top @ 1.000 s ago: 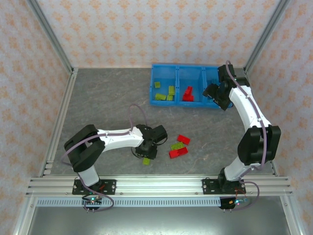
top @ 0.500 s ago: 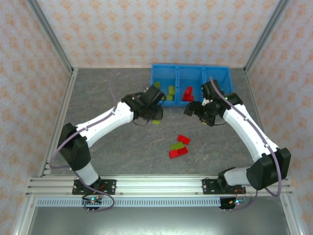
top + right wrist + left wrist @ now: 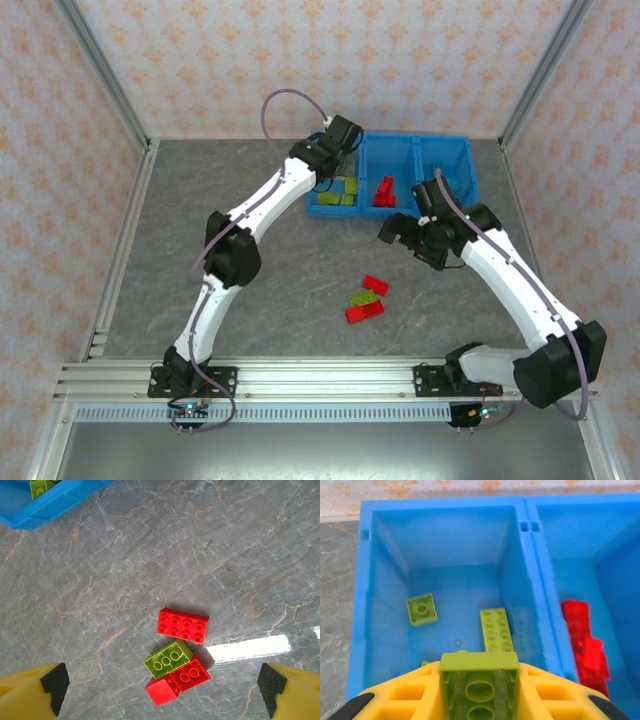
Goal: Sort the legos into containers by color
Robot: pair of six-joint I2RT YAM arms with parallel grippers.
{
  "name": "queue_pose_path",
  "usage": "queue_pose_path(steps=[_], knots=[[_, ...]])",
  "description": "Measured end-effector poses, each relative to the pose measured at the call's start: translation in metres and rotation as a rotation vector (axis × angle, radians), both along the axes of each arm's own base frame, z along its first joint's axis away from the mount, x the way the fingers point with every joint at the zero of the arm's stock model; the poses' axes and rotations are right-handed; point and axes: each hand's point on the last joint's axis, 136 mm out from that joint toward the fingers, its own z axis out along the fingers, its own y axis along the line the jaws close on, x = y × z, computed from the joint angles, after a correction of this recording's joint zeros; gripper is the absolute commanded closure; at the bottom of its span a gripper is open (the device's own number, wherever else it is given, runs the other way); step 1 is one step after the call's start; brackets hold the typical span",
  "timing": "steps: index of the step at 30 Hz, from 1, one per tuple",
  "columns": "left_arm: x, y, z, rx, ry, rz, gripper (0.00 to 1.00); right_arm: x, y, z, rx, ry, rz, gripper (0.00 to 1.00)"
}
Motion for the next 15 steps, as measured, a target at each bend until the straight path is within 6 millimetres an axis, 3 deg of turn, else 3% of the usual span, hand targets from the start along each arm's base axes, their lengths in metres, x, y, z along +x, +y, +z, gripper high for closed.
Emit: queue_pose_path(steps=[3, 7, 11, 15], knots=[[0.015, 0.008, -0.021, 0.017, 0.017, 0.012, 0.63, -0.003, -0.002, 0.0, 0.003, -0.006, -0.016, 0.01], [0.021, 0.013, -0.043, 0.028, 0.052, 0.018, 0.6, -0.003, -0.003, -0.002, 0.004, -0.002, -0.028, 0.01], [0.02, 0.01, -0.052, 0.028, 0.067, 0.01, 0.48, -0.001, -0.002, -0.001, 0.011, -0.006, -0.037, 0.01], [0.018, 0.005, -0.051, 0.011, 0.073, -0.008, 0.5, 0.001, -0.001, -0.002, 0.016, -0.007, -0.046, 0.01]])
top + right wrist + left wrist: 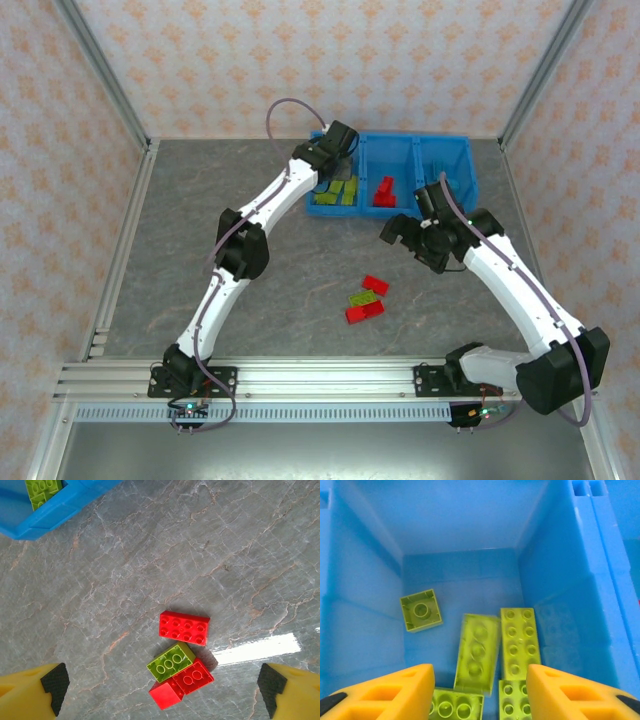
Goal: Sort the legos into containers by color
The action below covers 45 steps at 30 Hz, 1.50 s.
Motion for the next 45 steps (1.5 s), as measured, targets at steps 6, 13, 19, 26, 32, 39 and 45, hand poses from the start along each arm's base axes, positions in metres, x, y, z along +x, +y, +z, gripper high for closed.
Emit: queue_pose_path(steps=[6, 13, 19, 26, 32, 39, 45], knots=[[-0.005, -0.006, 0.007, -0.036, 0.011, -0.029, 0.56, 0.002, 0.0, -0.005, -0.009, 0.017, -0.004, 0.01], [-0.063, 0.021, 0.099, -0.1, -0.064, -0.056, 0.55, -0.001, 0.012, -0.016, -0.046, 0.042, 0.042, 0.0], [-0.14, 0.064, 0.229, -0.204, -0.342, -0.105, 0.51, -0.022, 0.055, -0.053, -0.15, 0.141, 0.237, 0.02], [-0.209, 0.093, 0.199, -0.103, -0.336, -0.253, 0.38, -0.05, 0.087, -0.1, -0.286, 0.25, 0.457, 0.05], [-0.249, 0.109, 0.153, 0.018, -0.264, -0.384, 0.27, -0.054, 0.092, -0.124, -0.328, 0.305, 0.514, 0.13], [-0.295, 0.104, 0.154, 0.013, -0.349, -0.602, 0.12, -0.053, 0.095, -0.143, -0.347, 0.34, 0.546, 0.16], [-0.304, 0.095, 0.155, 0.034, -0.379, -0.723, 0.0, -0.053, 0.096, -0.154, -0.358, 0.357, 0.553, 0.17]])
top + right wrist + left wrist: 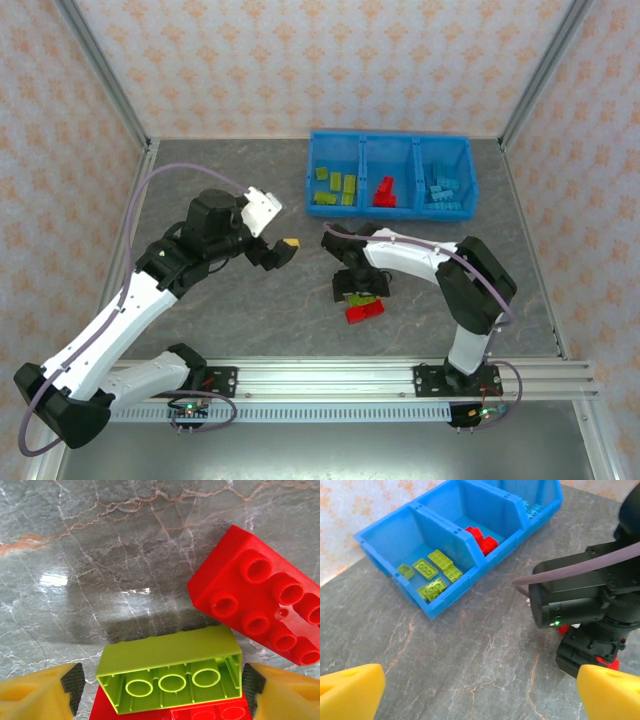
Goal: Sort the legos into containers by color
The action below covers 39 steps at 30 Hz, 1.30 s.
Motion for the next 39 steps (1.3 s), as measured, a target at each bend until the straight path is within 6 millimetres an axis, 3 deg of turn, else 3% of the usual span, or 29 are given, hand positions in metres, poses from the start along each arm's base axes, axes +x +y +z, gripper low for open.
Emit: queue_pose_path(steps=[6, 9, 14, 18, 21, 25, 29, 32, 35, 39], knots=[[-0.033, 0.002, -0.015, 0.133, -0.013, -0.191, 0.0, 0.002, 0.002, -0.005, 0.001, -0.002, 0.011, 0.28], [-0.053, 0.006, -0.026, 0.194, -0.026, -0.289, 0.0, 0.002, 0.002, -0.009, -0.005, 0.004, 0.015, 0.29], [-0.083, 0.014, -0.049, 0.247, -0.048, -0.405, 0.0, 0.002, 0.002, -0.009, -0.008, 0.005, 0.017, 0.41], [-0.091, 0.013, -0.057, 0.256, -0.055, -0.456, 0.0, 0.008, 0.002, -0.005, -0.018, -0.017, 0.025, 0.45], [-0.093, 0.012, -0.057, 0.258, -0.066, -0.478, 0.0, 0.019, 0.003, 0.009, -0.025, -0.073, 0.029, 0.46], [-0.096, 0.01, -0.059, 0.257, -0.072, -0.506, 0.0, 0.063, 0.02, 0.066, 0.038, -0.287, 0.043, 0.46], [-0.097, 0.006, -0.06, 0.245, -0.065, -0.524, 0.0, 0.134, 0.033, 0.141, 0.111, -0.573, 0.006, 0.46], [-0.095, 0.002, -0.059, 0.229, -0.064, -0.528, 0.0, 0.189, 0.029, 0.182, 0.131, -0.742, -0.048, 0.46], [-0.088, -0.003, -0.051, 0.185, -0.083, -0.506, 0.0, 0.24, 0.026, 0.196, 0.115, -0.833, -0.08, 0.46], [-0.078, -0.009, -0.038, 0.124, -0.098, -0.455, 0.0, 0.295, 0.03, 0.175, 0.088, -0.857, -0.082, 0.46]])
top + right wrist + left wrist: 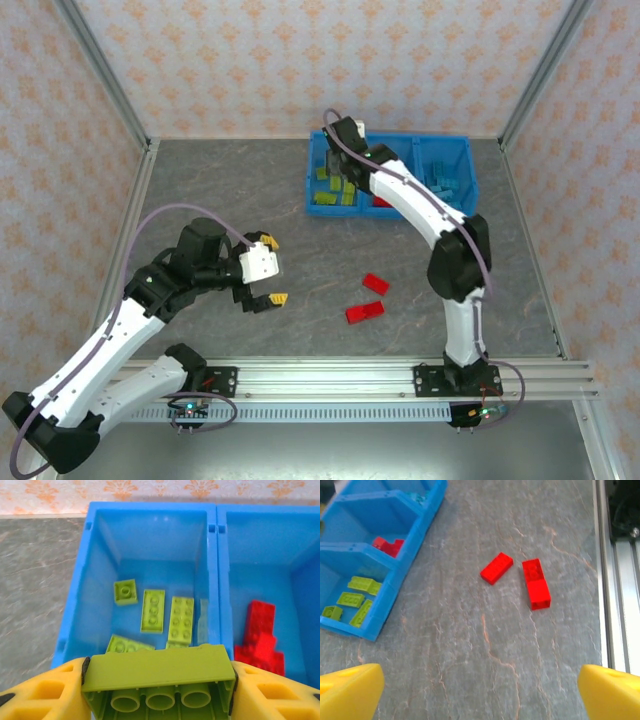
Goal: Sort the legos into containers by color
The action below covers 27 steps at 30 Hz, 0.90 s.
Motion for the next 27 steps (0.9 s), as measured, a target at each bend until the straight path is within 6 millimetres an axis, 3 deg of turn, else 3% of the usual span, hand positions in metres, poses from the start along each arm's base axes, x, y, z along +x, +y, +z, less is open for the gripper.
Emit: queue_pose_path(steps=[4, 9, 13, 19, 23, 27], knots=[[0.014, -0.003, 0.002, -0.032, 0.033, 0.071, 0.0, 0.031, 0.008, -0.039, -0.029, 0.035, 0.012, 0.44], [0.033, -0.005, 0.01, -0.055, 0.044, 0.172, 0.0, 0.045, 0.018, -0.066, -0.02, 0.07, 0.043, 0.35], [0.045, -0.005, 0.02, -0.085, 0.013, 0.233, 0.0, 0.054, 0.027, -0.054, 0.0, 0.048, 0.064, 0.25], [0.05, -0.005, 0.025, -0.098, -0.006, 0.269, 0.0, 0.055, 0.027, -0.034, 0.001, 0.023, 0.073, 0.21], [0.052, -0.006, 0.028, -0.107, -0.017, 0.274, 0.0, 0.041, 0.019, -0.031, -0.024, 0.055, 0.078, 0.22], [0.057, -0.009, 0.029, -0.112, -0.028, 0.278, 0.0, 0.01, -0.003, -0.007, -0.042, 0.068, 0.071, 0.2]])
